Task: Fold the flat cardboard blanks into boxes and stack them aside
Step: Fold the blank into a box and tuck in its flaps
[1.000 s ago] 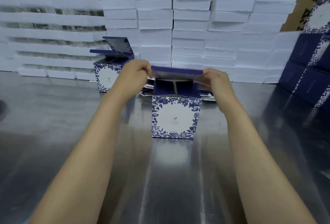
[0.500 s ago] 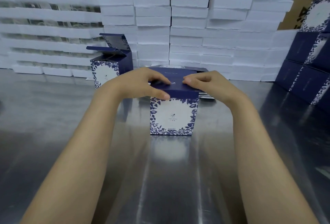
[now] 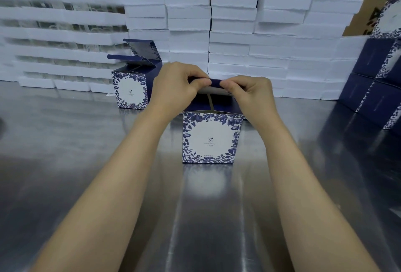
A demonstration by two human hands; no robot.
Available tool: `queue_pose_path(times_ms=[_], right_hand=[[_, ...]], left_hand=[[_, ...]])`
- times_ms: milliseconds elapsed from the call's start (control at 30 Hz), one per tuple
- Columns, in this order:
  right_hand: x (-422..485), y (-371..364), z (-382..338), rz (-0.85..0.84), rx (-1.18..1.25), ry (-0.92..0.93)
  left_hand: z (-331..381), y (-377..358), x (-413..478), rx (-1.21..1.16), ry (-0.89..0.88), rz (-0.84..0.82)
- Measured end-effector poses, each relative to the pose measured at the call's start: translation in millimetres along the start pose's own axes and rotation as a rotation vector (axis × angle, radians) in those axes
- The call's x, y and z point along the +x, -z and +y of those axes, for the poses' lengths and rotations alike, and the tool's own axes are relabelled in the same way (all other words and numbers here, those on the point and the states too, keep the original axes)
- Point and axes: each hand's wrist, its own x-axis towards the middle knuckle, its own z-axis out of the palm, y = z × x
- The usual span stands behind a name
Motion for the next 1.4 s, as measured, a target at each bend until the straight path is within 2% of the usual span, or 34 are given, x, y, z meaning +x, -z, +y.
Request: queue_pose_path(times_ms=[100, 333, 533, 700, 1000, 1200, 1300, 1400], right_hand=[[1, 5, -1, -0.067, 0.056, -0.046], [1, 13, -2, -0.057, 0.076, -0.081], [0, 16, -1, 0.185, 0.053, -0.002], [1, 25, -4, 0.098, 0.07, -0.021], [6, 13, -28, 0.021, -0.067, 0.01], [11, 20, -36, 0.014, -0.027, -0.168], [12, 25, -36, 0.019, 0.101, -0.263], [11, 30, -32, -0.07, 0.258, -0.428]], left_hand=[[0, 7, 2, -0.052, 0.036, -0.07], [-2, 13, 0, -0.166, 0.001, -0.004], [-5, 15, -1, -0.228, 0.034, 0.097], [-5, 20, -4, -0.238, 0.032, 0.002], [-1, 18, -3, -0.21, -0.026, 0.011], [5, 13, -6, -0.098, -0.072, 0.006], [4, 16, -5, -0.149, -0.009, -0.051], [1, 16, -2, -0.19, 0.07, -0.099]])
